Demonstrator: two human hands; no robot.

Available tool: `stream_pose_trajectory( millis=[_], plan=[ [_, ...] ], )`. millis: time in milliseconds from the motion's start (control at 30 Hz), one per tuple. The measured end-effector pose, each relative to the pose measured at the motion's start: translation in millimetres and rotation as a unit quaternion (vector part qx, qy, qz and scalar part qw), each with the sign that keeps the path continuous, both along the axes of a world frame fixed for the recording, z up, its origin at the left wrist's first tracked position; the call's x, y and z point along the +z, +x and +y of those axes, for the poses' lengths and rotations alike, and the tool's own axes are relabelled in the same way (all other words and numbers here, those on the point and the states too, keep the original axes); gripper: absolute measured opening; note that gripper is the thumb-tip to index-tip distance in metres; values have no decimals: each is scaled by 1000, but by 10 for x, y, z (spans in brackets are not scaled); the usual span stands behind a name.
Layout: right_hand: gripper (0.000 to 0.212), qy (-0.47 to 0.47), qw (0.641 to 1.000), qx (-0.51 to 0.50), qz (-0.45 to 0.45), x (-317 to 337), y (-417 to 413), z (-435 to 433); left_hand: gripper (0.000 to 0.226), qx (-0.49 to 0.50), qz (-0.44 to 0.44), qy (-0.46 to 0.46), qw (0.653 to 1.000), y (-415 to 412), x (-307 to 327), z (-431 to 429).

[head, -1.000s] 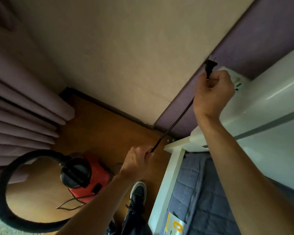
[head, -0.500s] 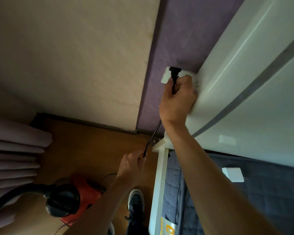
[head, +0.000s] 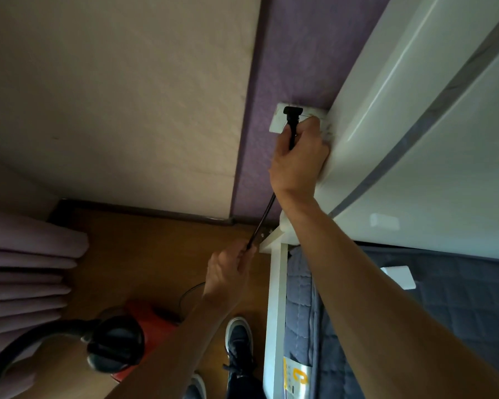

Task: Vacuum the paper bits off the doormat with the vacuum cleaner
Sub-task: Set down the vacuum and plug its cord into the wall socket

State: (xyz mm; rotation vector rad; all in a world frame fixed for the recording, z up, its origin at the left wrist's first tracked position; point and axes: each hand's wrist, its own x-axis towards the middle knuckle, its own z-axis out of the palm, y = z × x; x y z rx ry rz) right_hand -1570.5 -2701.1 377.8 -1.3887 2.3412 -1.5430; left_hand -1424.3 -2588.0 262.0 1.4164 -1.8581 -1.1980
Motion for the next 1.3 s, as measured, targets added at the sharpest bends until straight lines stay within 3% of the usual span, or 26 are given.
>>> stream_pose_trajectory(
  millis=[67,167,433,733,933,1300],
  plan=[
    [10,6,1000,-1,6,-5,3,-3,33,-4,12,-7,1000,48,7,9],
    [8,11,1000,-4,10,-26,8,-11,4,-5,17,-3,1000,104,38,-2],
    [6,31,998,-53,-28,-251,86,-4,47,-11,42,-20,999,336,63,35],
    [12,80,992,-87,-38,-327,127,15,41,-55,58,-59,995,533,65,42],
    [8,70,991,-108,-47,-324,116,-46,36,-22,111,7,994,468,153,0],
    [9,32,990,-128,-48,-360,118,-53,35,-25,152,31,988,402,181,52]
  ],
)
